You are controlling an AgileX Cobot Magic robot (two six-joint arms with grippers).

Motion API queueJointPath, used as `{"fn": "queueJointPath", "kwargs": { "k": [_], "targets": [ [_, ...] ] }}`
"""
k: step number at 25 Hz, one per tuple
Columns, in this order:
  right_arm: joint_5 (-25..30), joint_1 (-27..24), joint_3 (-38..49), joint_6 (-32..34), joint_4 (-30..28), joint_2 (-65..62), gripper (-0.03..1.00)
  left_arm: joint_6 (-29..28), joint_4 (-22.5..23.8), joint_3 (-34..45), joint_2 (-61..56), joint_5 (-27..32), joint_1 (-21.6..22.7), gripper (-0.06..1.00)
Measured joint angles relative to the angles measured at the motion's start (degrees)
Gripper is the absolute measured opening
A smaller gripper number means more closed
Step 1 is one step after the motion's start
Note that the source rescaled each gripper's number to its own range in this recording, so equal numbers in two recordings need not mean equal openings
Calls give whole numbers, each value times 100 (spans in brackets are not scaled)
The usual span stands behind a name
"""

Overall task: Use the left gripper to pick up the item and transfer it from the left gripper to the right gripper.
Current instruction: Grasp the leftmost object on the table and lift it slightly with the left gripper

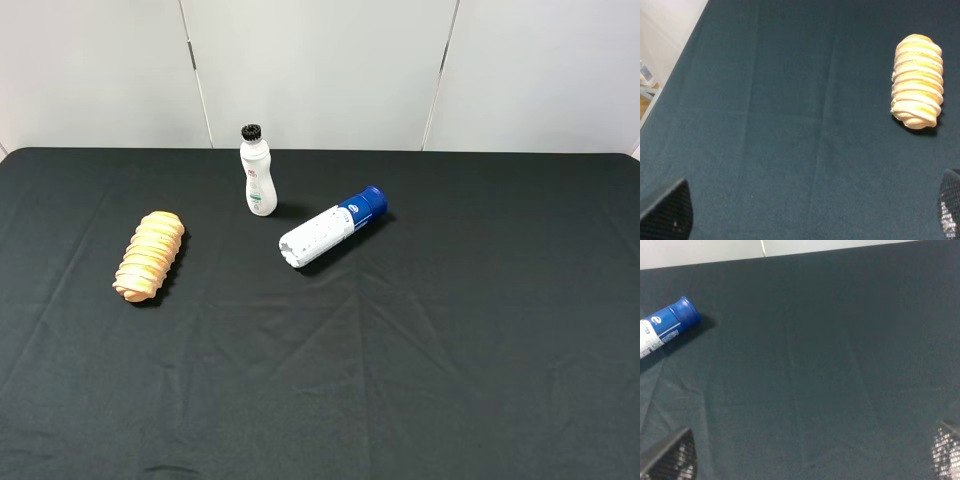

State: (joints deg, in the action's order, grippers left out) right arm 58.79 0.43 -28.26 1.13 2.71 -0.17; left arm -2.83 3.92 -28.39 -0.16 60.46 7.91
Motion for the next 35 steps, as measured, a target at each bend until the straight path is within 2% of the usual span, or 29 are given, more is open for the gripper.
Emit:
{"fn": "queueJointPath", "kwargs": {
  "k": [35],
  "targets": [
    [0, 0, 0, 0, 0, 0, 100, 0, -23, -42, 0, 7, 0, 99]
  ]
}}
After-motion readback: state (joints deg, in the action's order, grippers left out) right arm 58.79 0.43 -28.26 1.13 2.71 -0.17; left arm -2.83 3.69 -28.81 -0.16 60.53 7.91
